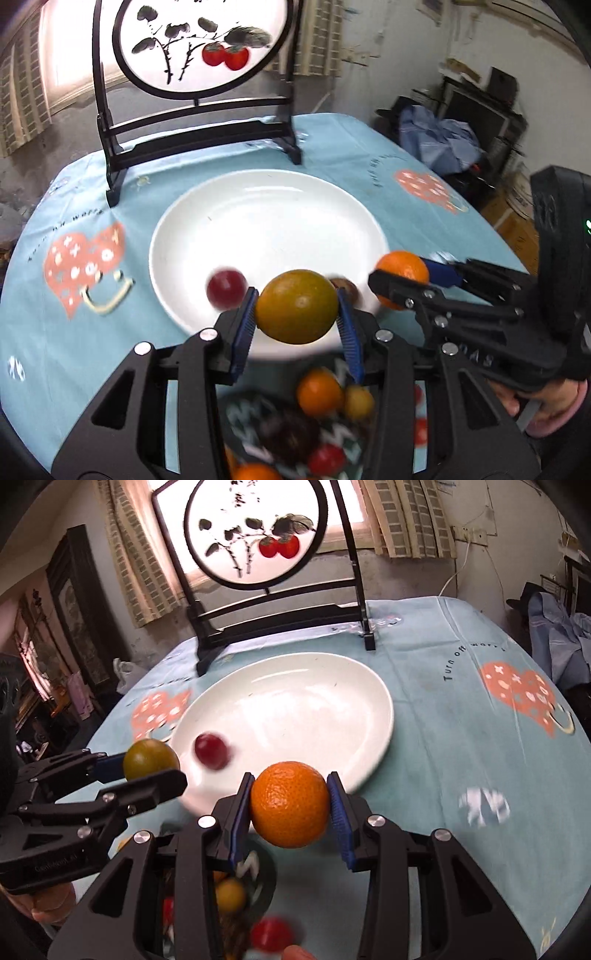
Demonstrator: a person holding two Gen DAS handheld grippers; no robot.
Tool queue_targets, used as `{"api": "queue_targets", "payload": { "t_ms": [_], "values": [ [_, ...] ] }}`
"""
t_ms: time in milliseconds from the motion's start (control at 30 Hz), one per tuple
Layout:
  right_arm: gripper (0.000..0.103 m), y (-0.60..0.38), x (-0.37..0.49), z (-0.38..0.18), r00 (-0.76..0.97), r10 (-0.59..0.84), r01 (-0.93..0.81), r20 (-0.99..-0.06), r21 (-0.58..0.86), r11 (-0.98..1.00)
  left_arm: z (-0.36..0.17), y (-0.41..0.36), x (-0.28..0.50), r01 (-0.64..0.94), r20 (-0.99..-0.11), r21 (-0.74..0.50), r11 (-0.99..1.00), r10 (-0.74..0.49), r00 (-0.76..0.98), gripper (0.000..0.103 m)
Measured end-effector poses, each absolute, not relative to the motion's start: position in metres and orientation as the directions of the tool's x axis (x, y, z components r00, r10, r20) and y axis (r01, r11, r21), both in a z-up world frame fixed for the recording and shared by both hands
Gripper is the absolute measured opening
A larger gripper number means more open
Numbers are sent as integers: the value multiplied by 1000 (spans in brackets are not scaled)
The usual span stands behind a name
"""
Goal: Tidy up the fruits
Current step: 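Carry both tomatoes over the white plate and open both tools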
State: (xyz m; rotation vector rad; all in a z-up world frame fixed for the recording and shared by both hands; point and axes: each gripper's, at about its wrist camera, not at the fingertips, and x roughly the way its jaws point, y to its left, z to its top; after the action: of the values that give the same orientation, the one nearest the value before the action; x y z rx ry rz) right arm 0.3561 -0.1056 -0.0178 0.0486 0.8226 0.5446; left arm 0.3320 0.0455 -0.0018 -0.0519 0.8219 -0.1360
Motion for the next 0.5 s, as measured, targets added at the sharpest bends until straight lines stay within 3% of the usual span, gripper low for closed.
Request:
{"api": "queue_targets", "payload": {
  "t_ms": [233,500],
  "values": [
    [40,-85,408,-42,513,435,-426,-740,221,877,-27,64,404,23,-781,-91,996,-86,619,43],
    [42,-82,415,-46,515,432,-431,-740,212,877,-45,66,421,1,-802,-76,997,-62,595,45]
  ]
}}
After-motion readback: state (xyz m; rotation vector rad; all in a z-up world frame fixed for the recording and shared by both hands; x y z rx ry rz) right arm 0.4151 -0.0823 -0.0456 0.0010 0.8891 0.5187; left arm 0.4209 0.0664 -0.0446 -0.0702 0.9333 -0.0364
